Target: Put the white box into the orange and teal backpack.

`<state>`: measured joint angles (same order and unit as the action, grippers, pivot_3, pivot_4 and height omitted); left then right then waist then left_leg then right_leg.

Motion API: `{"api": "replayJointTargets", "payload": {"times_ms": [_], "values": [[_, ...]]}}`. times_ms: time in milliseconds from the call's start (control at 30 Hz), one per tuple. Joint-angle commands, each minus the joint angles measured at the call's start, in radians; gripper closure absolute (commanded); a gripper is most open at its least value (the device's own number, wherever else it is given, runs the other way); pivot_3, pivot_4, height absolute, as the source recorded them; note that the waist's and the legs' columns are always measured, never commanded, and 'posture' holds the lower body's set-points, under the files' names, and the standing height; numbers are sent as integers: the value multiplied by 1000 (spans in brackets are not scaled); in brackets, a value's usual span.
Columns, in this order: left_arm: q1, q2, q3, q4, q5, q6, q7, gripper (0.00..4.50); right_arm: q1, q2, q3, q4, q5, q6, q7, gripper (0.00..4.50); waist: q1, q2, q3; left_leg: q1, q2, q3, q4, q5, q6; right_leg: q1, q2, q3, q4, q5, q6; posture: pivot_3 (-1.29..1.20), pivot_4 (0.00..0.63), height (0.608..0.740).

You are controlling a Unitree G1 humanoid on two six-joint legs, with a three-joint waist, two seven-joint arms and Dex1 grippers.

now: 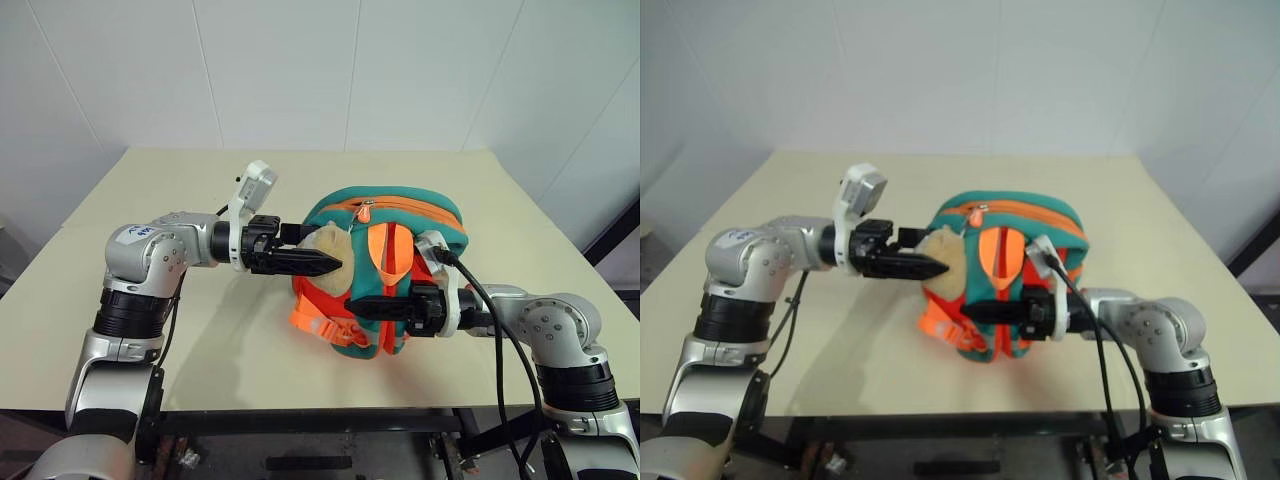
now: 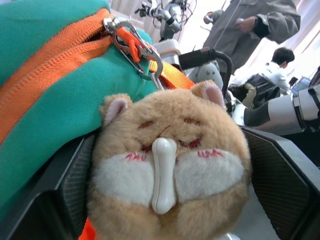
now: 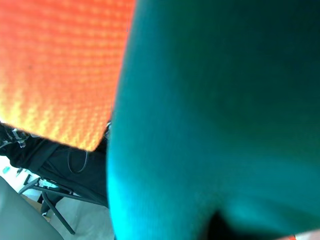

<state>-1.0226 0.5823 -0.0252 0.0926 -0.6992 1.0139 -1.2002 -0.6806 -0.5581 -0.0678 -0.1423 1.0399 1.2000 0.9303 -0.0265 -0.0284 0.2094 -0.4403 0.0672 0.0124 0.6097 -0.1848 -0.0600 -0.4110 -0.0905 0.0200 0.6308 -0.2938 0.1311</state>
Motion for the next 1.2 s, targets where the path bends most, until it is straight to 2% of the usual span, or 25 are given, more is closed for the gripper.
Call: {"api": "replayJointTargets", "payload": {"times_ms": [33, 233, 367, 467, 733, 867, 1033, 1200], "values": [[-6, 11, -33, -74, -15, -20, -50, 1082, -3, 10, 17, -16, 9, 4, 1, 4422, -1, 0, 0, 0, 0, 0, 0, 0, 0, 0, 0, 0, 0, 0, 0, 0, 150, 740], [-5, 49, -44, -86, -14, -31, -76, 2638, -7, 11, 22, -12, 5, 0, 4, 4422, -2, 0, 0, 0, 0, 0, 0, 0, 0, 0, 0, 0, 0, 0, 0, 0, 150, 740], [-19, 89, -34, -53, 9, -56, -86, 3256, -11, 13, 26, -7, 2, -4, 5, 4422, -2, 0, 0, 0, 0, 0, 0, 0, 0, 0, 0, 0, 0, 0, 0, 0, 150, 740], [-36, 132, -17, -13, 21, -70, -112, 3409, -14, 17, 29, -4, 0, -6, 5, 4422, -3, 0, 0, 0, 0, 0, -1, 0, 0, 0, 0, 0, 0, 0, 0, 0, 150, 740], [-100, 279, 26, 183, 45, -88, -205, 3409, -11, 26, 29, -5, -5, -6, 5, 4422, -4, 0, 0, 1, 0, 0, -2, 0, 0, -1, 0, 0, -1, 0, 0, 0, 150, 740], [-107, 334, 8, 297, 111, -148, -231, 3409, -9, 30, 29, -8, -5, -6, 3, 4422, -4, 0, 0, 0, 0, 1, -4, 0, 0, -1, 0, 0, -2, 0, 0, 0, 150, 740], [-93, 355, -3, 447, 197, -226, -237, 3409, -7, 31, 27, -10, -3, -4, 1, 4422, -3, 0, 0, 0, 0, 1, -5, 0, 0, -2, 0, 0, -3, 0, -1, 0, 150, 740], [-21, 335, -45, 567, 302, -317, -221, 3409, -4, 29, 23, -15, 2, 1, -1, 4422, -4, 0, 0, 1, 1, 2, -6, 0, 0, -2, 0, 0, -2, -1, -1, 0, 150, 740]]}}
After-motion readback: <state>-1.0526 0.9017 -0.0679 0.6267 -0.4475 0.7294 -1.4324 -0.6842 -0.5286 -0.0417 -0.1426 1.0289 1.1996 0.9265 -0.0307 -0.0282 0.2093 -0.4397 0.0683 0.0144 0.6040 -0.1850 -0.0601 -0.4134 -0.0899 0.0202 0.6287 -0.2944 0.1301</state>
